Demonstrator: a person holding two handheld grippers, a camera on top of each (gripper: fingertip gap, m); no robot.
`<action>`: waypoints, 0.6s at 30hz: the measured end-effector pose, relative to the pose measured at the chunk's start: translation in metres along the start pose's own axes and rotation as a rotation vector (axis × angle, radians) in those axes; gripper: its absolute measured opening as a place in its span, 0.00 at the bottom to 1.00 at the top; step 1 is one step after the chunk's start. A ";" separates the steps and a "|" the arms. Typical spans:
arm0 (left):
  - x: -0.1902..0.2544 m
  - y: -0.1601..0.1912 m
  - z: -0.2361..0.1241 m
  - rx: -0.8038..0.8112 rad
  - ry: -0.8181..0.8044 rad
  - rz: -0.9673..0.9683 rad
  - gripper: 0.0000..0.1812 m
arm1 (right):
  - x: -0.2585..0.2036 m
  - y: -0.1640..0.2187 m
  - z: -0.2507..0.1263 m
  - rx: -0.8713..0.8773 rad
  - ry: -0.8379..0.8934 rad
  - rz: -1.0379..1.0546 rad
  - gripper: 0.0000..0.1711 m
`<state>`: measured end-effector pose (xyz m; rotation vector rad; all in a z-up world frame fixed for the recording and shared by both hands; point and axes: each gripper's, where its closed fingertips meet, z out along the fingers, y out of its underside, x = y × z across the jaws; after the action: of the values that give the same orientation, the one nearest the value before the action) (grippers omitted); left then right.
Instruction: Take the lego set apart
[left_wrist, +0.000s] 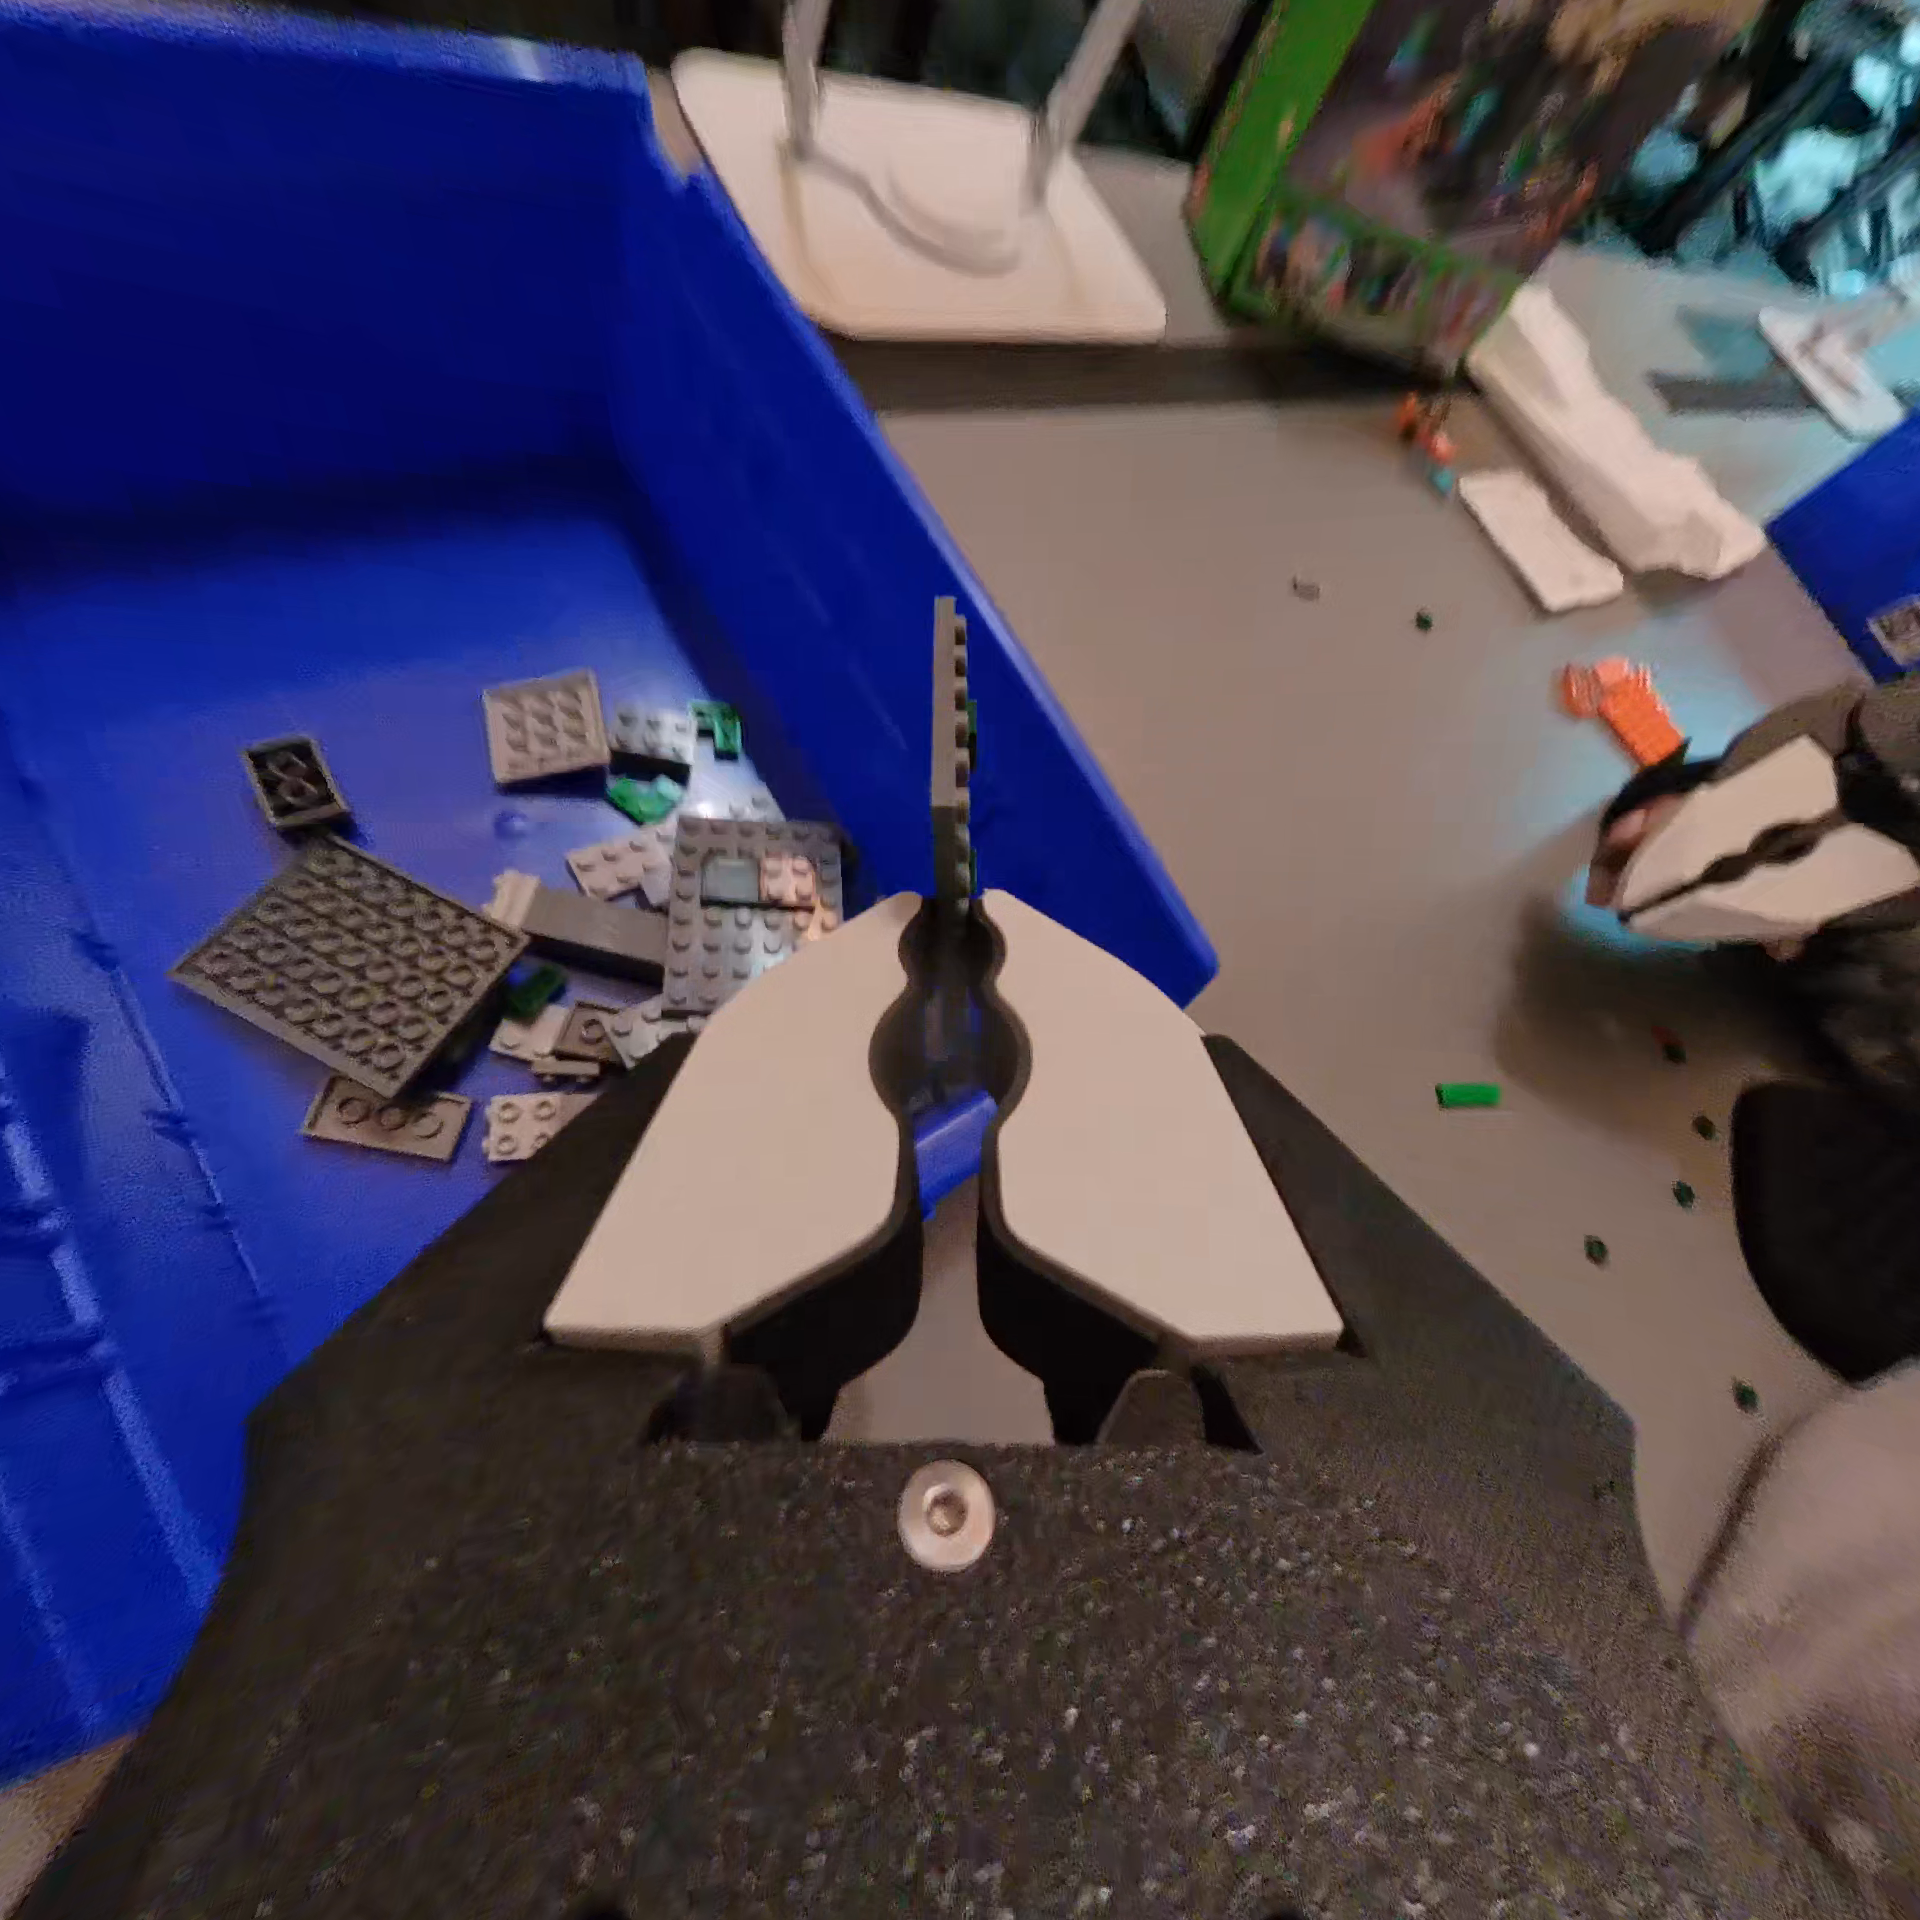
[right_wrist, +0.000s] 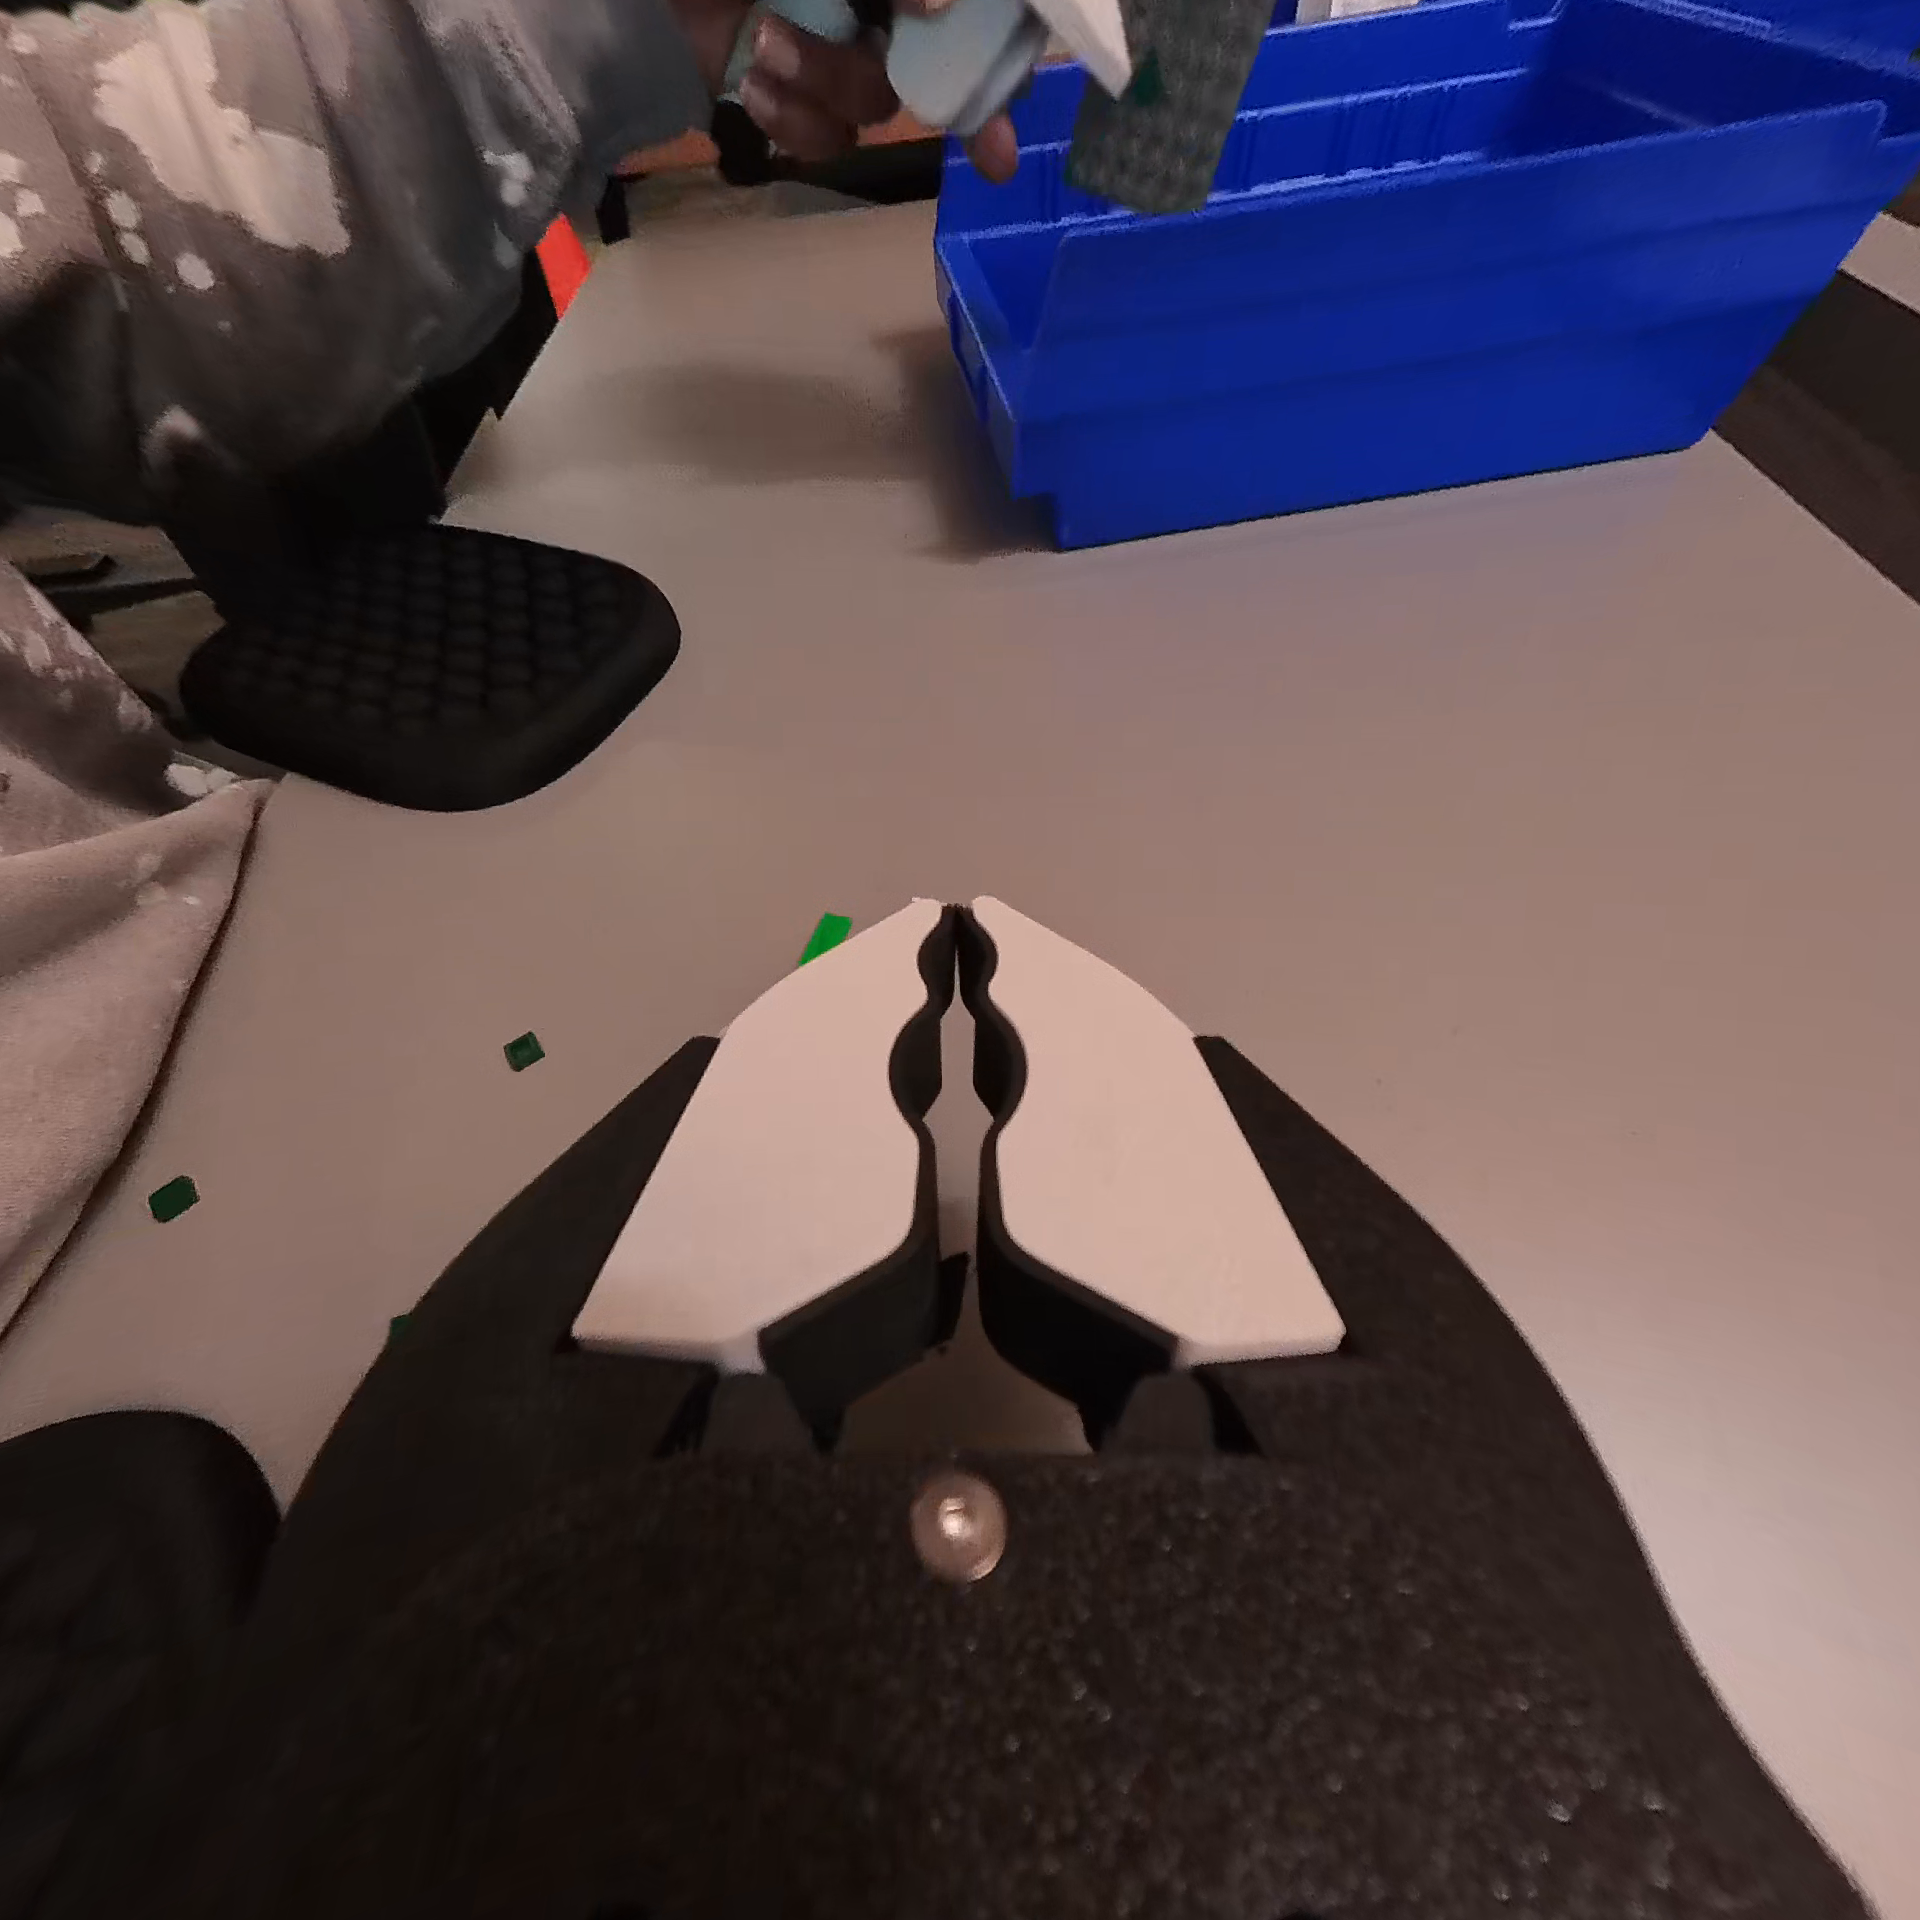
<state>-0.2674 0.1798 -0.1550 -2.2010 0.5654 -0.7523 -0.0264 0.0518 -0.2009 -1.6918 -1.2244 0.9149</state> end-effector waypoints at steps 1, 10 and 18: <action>-0.006 0.003 0.006 -0.045 0.023 -0.024 0.03 | 0.001 -0.001 -0.001 0.002 0.001 0.004 0.00; -0.032 0.015 0.042 -0.194 0.026 -0.068 0.03 | 0.007 0.006 -0.005 -0.023 0.016 0.029 0.00; -0.050 0.019 0.051 -0.234 -0.087 -0.018 0.13 | 0.006 0.010 -0.005 -0.068 0.028 -0.005 0.00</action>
<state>-0.2732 0.2223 -0.2150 -2.4439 0.6169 -0.6223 -0.0169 0.0545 -0.2083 -1.7490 -1.2533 0.8526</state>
